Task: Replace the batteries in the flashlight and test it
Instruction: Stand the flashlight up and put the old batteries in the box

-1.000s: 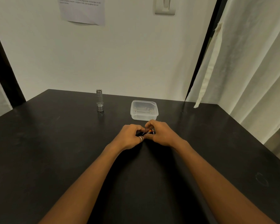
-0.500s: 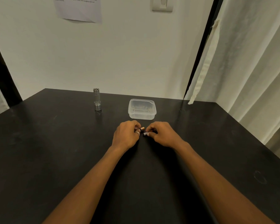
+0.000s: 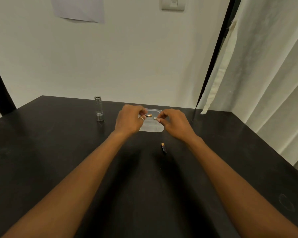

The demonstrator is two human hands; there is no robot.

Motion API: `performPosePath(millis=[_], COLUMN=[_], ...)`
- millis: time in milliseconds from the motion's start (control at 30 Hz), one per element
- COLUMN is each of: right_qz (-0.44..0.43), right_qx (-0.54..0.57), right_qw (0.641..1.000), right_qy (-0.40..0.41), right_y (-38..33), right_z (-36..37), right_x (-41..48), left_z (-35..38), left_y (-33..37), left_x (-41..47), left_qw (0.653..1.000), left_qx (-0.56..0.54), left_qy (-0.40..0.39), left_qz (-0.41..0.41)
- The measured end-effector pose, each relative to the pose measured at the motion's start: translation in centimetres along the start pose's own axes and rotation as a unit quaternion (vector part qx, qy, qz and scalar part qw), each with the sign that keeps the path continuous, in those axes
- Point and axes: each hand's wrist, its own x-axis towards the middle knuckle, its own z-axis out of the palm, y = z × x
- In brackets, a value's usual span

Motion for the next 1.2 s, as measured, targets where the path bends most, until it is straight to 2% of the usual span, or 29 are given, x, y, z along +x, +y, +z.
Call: performPosePath(millis=[133,233,333,533,633,733,800,867,967,1067,1200], right_qz=[0.015,0.028,0.040,0.063,0.064,0.062,0.058,0.052,0.049,0.046,0.034], right_qx=[-0.041,-0.077,-0.119,-0.176,-0.179,-0.169,-0.179,-0.195,-0.207,-0.210,-0.224], right_qw=[0.999,0.996,0.990,0.969,0.965,0.965,0.966,0.963,0.958,0.958,0.952], right_qy=[-0.008,-0.022,-0.070,-0.162,-0.180,-0.189,-0.179,-0.178,-0.195,-0.192,-0.206], right_y=[0.9,2.0,3.0,3.1,2.6,2.4,2.2,2.1,1.9,1.8,1.5], right_z=[0.6,1.5,2.3,3.7,3.9,4.0,4.1,4.4,4.9,5.3,5.7], right_x=[3.0,5.0,6.7,8.3,8.8,9.6,9.9,10.2,10.5,10.8,11.2], left_z=[0.7,2.2,3.9,4.6,4.2,3.8,3.7,3.8,4.0,4.4,5.0], left_y=[-0.4,-0.9,-1.3,-2.1,-2.8,-4.0,-4.7,-5.3,-5.4,-5.5,-5.5], left_x=[4.6,6.4,7.2,8.3,8.5,7.5,6.5,5.6,4.4,3.5,3.1], left_qw=[0.995,0.985,0.969,0.964,0.973,0.992,0.990,0.983,0.974,0.965,0.962], left_qx=[0.071,0.092,0.112,0.121,0.097,0.046,0.023,0.008,-0.075,-0.138,-0.170], left_qy=[-0.065,-0.139,-0.209,-0.228,-0.198,-0.079,-0.012,-0.024,-0.048,-0.019,0.005], left_qz=[0.002,-0.044,-0.069,-0.067,-0.062,-0.084,-0.135,-0.180,-0.210,-0.224,-0.216])
